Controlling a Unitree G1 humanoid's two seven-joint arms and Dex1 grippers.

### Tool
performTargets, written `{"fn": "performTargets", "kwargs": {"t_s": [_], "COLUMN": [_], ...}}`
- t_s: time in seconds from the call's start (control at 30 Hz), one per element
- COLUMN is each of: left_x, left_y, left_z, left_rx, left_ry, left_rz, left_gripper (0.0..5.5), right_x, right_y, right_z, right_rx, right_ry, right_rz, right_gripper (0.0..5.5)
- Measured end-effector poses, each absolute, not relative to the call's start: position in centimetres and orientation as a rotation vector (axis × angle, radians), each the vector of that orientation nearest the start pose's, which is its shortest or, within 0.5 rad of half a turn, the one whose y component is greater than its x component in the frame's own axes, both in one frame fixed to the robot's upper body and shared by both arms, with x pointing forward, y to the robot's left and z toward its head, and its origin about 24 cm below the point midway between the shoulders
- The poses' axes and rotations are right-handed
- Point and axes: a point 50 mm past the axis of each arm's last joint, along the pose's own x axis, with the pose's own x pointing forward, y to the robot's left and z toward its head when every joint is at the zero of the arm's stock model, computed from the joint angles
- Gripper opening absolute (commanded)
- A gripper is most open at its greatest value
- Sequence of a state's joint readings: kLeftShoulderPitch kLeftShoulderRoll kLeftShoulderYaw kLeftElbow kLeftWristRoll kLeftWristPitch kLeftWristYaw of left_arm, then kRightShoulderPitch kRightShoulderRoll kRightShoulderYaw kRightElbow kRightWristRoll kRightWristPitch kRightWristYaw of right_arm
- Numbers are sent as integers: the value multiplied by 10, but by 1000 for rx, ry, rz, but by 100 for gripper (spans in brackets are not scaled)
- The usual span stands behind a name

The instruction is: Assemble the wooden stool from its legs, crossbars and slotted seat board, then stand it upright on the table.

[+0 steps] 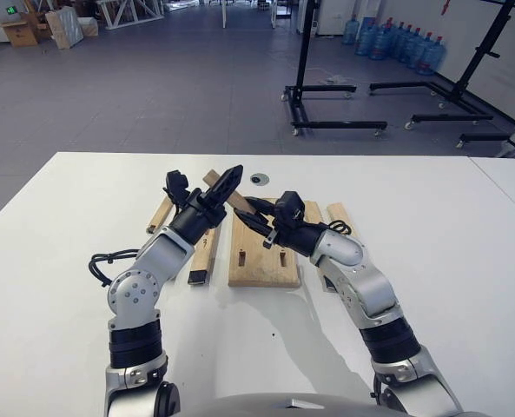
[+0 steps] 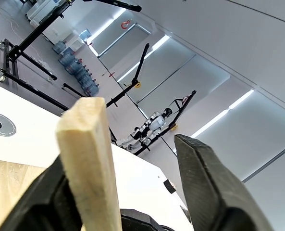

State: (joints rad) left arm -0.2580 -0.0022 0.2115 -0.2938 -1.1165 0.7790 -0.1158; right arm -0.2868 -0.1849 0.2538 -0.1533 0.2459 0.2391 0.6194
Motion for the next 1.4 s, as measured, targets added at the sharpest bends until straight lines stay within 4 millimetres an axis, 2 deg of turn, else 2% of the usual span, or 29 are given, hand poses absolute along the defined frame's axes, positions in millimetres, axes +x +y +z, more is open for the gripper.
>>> {"fn": "performTargets", "kwargs": {"t_s": [0.43, 0.77, 0.8, 1.1, 1.17, 1.23, 1.3, 1.4], "left_x": [269, 271, 271, 278, 280, 282, 276, 274], "left_y": [120, 119, 120, 133, 150, 179, 220, 240], "left_z": [140, 137, 137, 126, 126, 130, 131, 128], "left_rx": [-927, -890, -893, -845, -766, -647, -466, -345], "left_ry": [79, 89, 90, 103, 82, 38, -2, -38], "left_rz": [-663, -649, -644, -549, -483, -371, -201, -91], "left_gripper": [51, 39, 39, 39, 39, 39, 39, 39], "right_x": [267, 266, 266, 263, 267, 277, 286, 289], "right_y": [-71, -70, -70, -70, -84, -111, -144, -150], "right_z": [122, 122, 122, 116, 116, 116, 116, 116], "right_rx": [-10, -37, -38, -93, -123, -153, -177, -132], "right_ry": [-146, -126, -120, 15, 34, 59, 86, 78], "right_rz": [1005, 996, 996, 1023, 983, 891, 774, 728], "right_gripper": [128, 128, 165, 322, 359, 393, 432, 477]}}
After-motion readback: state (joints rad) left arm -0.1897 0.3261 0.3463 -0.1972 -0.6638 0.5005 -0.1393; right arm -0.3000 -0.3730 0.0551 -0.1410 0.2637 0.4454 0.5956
